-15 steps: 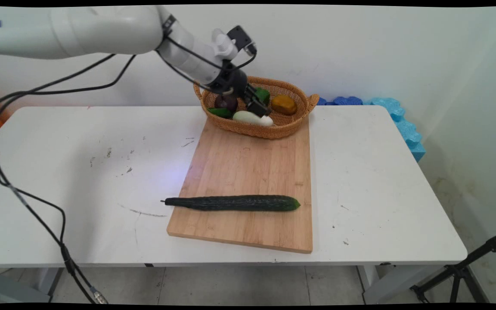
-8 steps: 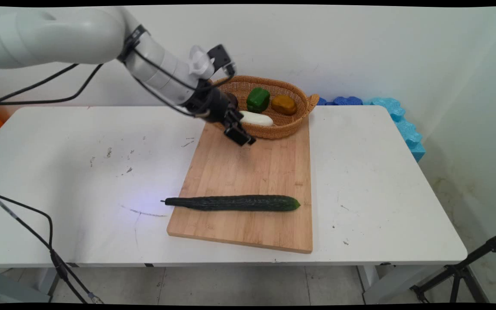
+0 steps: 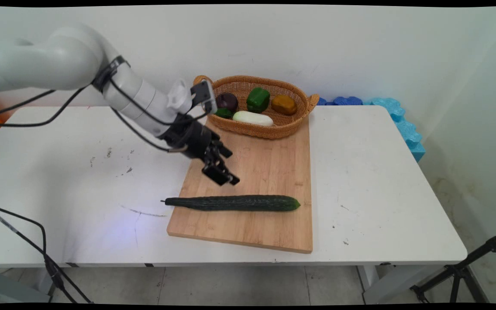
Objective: Pick up the cucumber from the cutting board
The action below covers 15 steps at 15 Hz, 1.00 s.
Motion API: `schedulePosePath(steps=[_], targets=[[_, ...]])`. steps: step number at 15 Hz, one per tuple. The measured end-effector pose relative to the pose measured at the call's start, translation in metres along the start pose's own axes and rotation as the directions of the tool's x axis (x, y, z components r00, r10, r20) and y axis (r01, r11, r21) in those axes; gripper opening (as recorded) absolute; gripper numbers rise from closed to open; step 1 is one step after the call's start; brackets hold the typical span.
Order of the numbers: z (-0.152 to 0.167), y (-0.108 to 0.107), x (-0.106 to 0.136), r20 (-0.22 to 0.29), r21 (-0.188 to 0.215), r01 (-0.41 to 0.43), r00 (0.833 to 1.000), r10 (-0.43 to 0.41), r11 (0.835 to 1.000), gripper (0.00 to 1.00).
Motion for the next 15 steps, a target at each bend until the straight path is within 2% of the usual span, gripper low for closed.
schedulePosePath(steps=[5, 12, 13, 15], targets=[[0.020, 0.005, -0.031, 0.028, -0.069, -0.026, 0.999, 0.028, 0.997, 1.00], [0.048, 0.003, -0.054, 0.044, -0.107, -0.086, 0.995, 0.092, 0.990, 1.00], [0.051, 0.003, -0.056, 0.045, -0.110, -0.097, 0.994, 0.103, 0.989, 0.00], [0.057, 0.002, -0.060, 0.045, -0.114, -0.118, 0.991, 0.123, 0.987, 0.00]])
